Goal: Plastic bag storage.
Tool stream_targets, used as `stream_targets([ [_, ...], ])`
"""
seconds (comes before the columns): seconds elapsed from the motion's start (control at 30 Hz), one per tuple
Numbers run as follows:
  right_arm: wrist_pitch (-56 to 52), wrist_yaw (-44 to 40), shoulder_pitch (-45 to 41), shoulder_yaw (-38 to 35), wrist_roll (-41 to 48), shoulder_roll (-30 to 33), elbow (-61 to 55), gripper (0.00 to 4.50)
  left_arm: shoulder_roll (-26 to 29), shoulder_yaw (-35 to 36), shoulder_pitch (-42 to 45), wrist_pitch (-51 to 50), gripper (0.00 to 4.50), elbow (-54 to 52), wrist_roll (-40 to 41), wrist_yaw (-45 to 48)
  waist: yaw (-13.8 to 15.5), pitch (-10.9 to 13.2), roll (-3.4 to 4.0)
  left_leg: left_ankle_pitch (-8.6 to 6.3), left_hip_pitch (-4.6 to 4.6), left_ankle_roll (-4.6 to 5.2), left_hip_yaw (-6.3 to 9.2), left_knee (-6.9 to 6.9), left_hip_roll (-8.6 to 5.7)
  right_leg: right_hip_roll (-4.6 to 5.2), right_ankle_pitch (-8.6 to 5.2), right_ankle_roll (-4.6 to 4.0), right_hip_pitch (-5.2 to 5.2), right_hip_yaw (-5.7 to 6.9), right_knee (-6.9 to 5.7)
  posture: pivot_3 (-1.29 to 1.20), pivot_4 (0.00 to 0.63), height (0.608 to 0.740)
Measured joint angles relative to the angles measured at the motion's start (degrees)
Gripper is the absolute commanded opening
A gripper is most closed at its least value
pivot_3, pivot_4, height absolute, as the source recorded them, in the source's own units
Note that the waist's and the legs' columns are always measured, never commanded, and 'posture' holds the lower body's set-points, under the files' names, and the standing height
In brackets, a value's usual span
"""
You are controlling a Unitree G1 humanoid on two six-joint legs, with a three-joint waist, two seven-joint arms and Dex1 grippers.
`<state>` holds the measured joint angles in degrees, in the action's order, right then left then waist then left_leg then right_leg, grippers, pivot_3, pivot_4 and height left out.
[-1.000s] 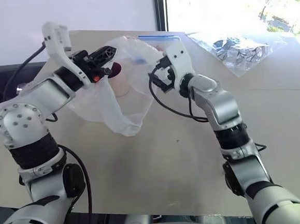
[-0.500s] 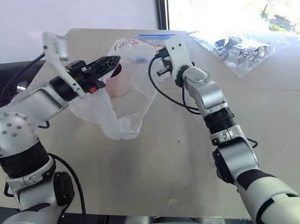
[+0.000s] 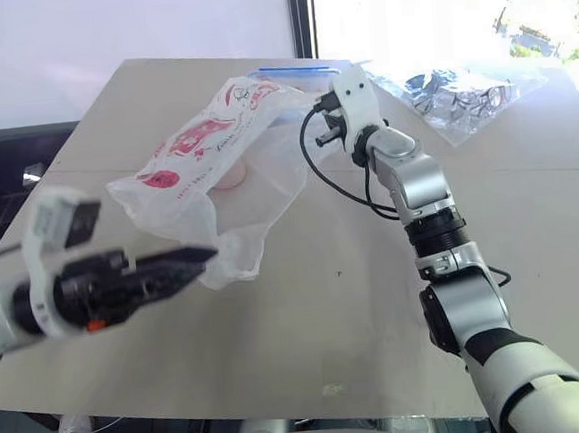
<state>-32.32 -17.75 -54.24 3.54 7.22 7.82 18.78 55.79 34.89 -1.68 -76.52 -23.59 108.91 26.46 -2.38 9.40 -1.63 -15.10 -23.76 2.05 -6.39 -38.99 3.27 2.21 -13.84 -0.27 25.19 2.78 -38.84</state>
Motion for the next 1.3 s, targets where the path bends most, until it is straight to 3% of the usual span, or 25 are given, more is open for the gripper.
stream_targets([
  [0.1,-0.14,-0.62,0.36,0.03,-0.01,0.04,-0.09,0.00,-1.97,2.14,-8.08,0.91,4.20,-3.23,-4.47,3.18,0.26,0.02,0.03,0.00,0.00,-0.01,0.02,0.00,-0.01,0.01,-0.08,-0.12,-0.01,0.05,0.00,0.00,0.150,0.740],
  [0.23,-0.51,-1.13,0.37,0.24,-0.03,-0.04,-0.19,0.00,-6.36,1.62,-10.28,6.75,4.20,-6.53,-10.54,2.27,0.38,0.02,0.07,0.00,0.03,-0.01,0.01,0.00,-0.03,0.03,-0.08,-0.13,-0.05,0.02,0.00,0.00,0.150,0.740],
  [0.37,-1.22,-1.83,0.41,0.50,-0.05,0.09,-0.76,0.00,-12.31,-3.18,-12.23,13.04,4.20,-10.05,-18.33,-0.99,0.23,0.02,0.07,0.00,0.03,-0.01,-0.01,0.00,-0.01,0.00,-0.08,-0.14,-0.04,-0.02,-0.03,0.00,0.150,0.740],
  [0.5,-1.37,-2.00,0.53,0.55,-0.13,0.31,-1.02,0.00,-17.80,-7.37,-8.32,19.38,4.20,-10.15,-22.28,-8.38,0.50,0.02,0.12,0.00,0.02,0.00,0.01,0.00,-0.02,0.00,-0.08,-0.15,-0.05,-0.02,-0.03,0.00,0.150,0.740],
  [0.67,-1.49,-2.13,0.64,1.02,-0.19,0.21,-1.38,0.00,-24.28,-13.63,-0.09,25.62,4.20,-10.08,-20.45,-18.61,0.54,-0.01,0.06,0.00,0.00,0.02,0.00,-0.03,-0.03,0.01,-0.07,-0.13,-0.06,-0.05,-0.02,0.00,0.150,0.740],
  [0.77,-1.52,-2.47,0.65,1.03,-0.25,0.55,-1.39,0.00,-26.70,-15.99,1.68,28.41,3.43,-10.02,-18.56,-23.22,0.42,-0.01,0.07,0.00,0.00,0.02,-0.01,-0.02,0.00,-0.04,-0.07,-0.13,-0.05,-0.06,-0.02,0.00,0.150,0.740],
  [0.87,-1.51,-2.79,0.65,0.99,-0.27,1.15,-1.38,0.00,-27.55,-15.97,2.79,31.08,2.17,-9.36,-14.75,-26.24,0.45,-0.01,0.07,0.00,0.01,0.02,0.02,-0.02,0.02,-0.09,-0.07,-0.13,-0.05,-0.05,-0.03,0.00,0.150,0.740],
  [1.03,-1.05,-3.25,-0.64,-0.22,0.29,1.94,0.74,0.00,-28.21,-12.37,9.68,38.98,0.07,-5.92,-0.43,-32.73,0.69,0.00,0.07,0.00,-0.01,0.03,0.00,-0.10,0.01,-0.09,-0.07,-0.13,-0.07,-0.09,-0.02,0.00,0.150,0.740],
  [1.17,-1.27,-4.12,-4.92,-5.74,4.34,2.41,2.39,0.00,-30.97,-8.92,12.31,40.14,0.07,-4.71,2.70,-32.37,0.98,0.01,0.07,0.00,-0.04,0.03,-0.02,-0.11,-0.01,-0.17,-0.06,-0.11,-0.08,-0.11,0.03,0.00,0.150,0.740],
  [1.3,-4.59,-4.92,-14.15,-14.23,13.12,3.07,3.70,0.00,-31.84,-5.53,23.45,38.46,0.07,-0.28,2.87,-31.35,2.01,0.07,0.06,0.01,-0.09,0.02,0.10,-0.12,0.01,-0.44,-0.07,-0.12,-0.06,-0.05,0.01,0.00,0.150,0.740],
])
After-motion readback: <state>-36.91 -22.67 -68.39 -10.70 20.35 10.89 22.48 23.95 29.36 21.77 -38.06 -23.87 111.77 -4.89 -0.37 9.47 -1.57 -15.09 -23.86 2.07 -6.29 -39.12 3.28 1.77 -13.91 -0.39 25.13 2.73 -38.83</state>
